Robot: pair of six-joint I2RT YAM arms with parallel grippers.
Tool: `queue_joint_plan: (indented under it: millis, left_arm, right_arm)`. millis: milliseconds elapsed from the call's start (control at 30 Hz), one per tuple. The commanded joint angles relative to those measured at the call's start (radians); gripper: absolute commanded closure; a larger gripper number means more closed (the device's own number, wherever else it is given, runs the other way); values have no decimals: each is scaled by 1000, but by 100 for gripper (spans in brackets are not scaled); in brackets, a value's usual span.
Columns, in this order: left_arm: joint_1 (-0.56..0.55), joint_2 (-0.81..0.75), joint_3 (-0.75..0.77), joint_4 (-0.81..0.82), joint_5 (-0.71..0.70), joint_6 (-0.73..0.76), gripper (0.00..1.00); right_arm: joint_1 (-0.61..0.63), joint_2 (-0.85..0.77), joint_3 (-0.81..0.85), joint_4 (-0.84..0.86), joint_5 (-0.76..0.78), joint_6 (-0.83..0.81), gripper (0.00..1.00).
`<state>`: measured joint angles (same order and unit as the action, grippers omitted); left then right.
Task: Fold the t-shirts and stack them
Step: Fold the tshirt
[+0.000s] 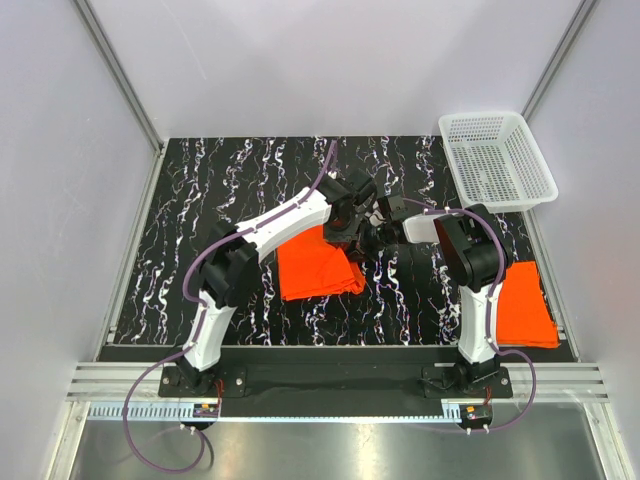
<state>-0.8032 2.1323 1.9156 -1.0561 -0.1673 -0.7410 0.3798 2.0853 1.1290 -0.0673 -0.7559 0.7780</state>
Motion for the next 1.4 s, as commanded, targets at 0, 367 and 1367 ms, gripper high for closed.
queue_joint_plan:
  millis: [0, 367, 1367]
  left_arm:
    - [-1, -78, -3, 50, 35, -6, 100]
    - [-1, -51, 62, 53, 54, -9, 100]
    - [25, -9, 28, 82, 104, 68, 65]
  right_arm:
    - [4, 5, -21, -72, 194, -49, 100]
    - [4, 12, -21, -75, 201, -43, 100]
    - [-21, -123, -3, -215, 224, -124, 88]
